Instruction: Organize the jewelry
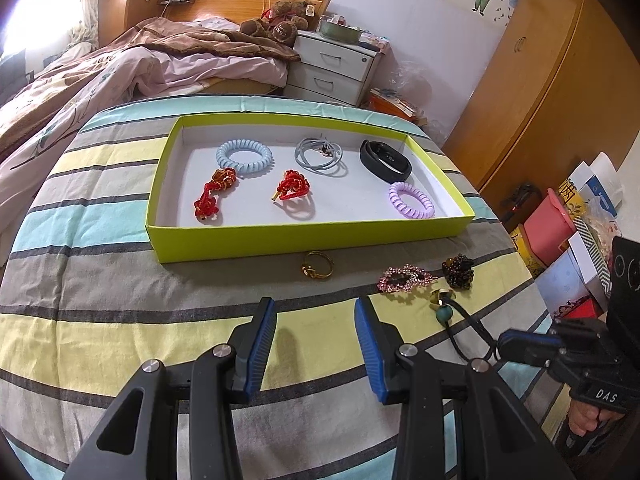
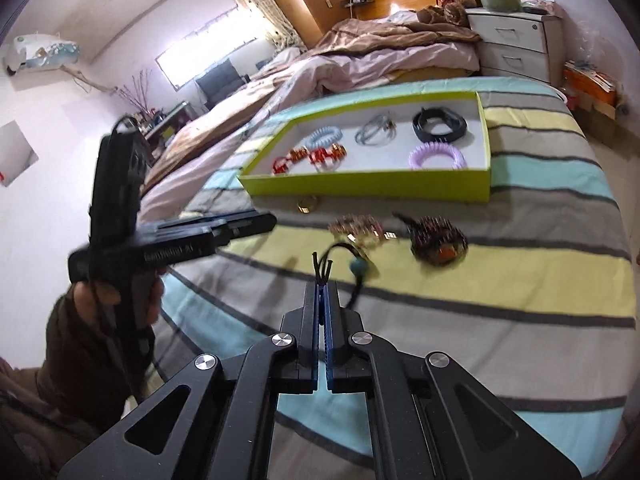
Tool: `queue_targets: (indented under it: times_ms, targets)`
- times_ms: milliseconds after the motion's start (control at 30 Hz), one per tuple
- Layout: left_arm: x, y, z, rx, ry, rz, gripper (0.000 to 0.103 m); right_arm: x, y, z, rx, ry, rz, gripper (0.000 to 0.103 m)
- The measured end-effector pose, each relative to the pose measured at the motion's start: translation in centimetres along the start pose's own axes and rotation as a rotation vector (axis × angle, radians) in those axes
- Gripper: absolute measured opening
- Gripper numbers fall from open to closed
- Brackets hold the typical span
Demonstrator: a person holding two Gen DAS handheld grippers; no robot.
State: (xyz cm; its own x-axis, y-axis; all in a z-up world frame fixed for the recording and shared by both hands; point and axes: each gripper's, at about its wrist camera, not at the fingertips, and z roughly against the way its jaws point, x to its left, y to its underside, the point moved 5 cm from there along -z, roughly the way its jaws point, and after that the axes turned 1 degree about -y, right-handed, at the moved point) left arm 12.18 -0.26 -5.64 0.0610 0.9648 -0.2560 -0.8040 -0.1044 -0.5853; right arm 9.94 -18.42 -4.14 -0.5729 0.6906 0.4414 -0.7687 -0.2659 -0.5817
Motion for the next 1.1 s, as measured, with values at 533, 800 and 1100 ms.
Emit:
queue_targets:
  times_ms: [533,800,1100]
  targets:
    - [0.0,-0.1,0.2,-0.007,0.006,-0.001,0.04,-0.7,-0.6,0.3,-0.03,0.235,0.077,0.045]
    - [0.4,-0.2,0.2,-0.008,0.002,0.016,0.04,-0.5,-1.7,-2.0,-0.032,0.278,0.068,0.048]
    - [0.6,-0.2,-0.3,0.003,0.004,0.021,0.04,-1.0,-1.6,-4.1,0.012,0.377,0.057,0.048]
